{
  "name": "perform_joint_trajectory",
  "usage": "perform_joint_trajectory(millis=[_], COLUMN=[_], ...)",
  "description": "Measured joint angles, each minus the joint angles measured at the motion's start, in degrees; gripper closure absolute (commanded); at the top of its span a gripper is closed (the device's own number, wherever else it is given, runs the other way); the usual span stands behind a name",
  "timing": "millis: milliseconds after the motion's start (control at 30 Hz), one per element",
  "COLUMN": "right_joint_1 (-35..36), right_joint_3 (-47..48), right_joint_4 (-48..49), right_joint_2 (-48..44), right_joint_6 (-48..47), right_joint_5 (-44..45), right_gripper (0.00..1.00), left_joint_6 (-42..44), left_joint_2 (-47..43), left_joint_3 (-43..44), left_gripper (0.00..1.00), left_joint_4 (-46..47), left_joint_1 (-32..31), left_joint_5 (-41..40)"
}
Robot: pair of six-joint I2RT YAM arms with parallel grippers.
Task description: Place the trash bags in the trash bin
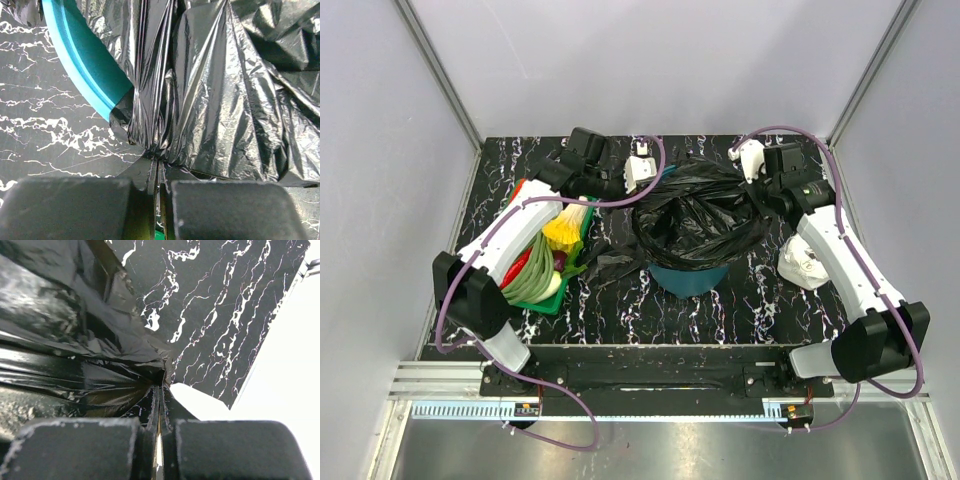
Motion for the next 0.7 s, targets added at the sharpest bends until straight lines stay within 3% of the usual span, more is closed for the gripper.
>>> perform_joint_trajectory(millis=[700], right_joint_1=[-1.53], right_joint_3=[-5.88], right_joint_4=[5.33], right_joint_2=[-1.18], right_joint_6=[0.44], right_joint_5=[0.04], right_gripper=[1.0], left_joint_6=[-0.04], left_joint_2=[-0.24], left_joint_3=[-4.46], left_gripper=[1.0], left_joint_4=[3.15], left_joint_1=[0.2], left_joint_5=[-0.37])
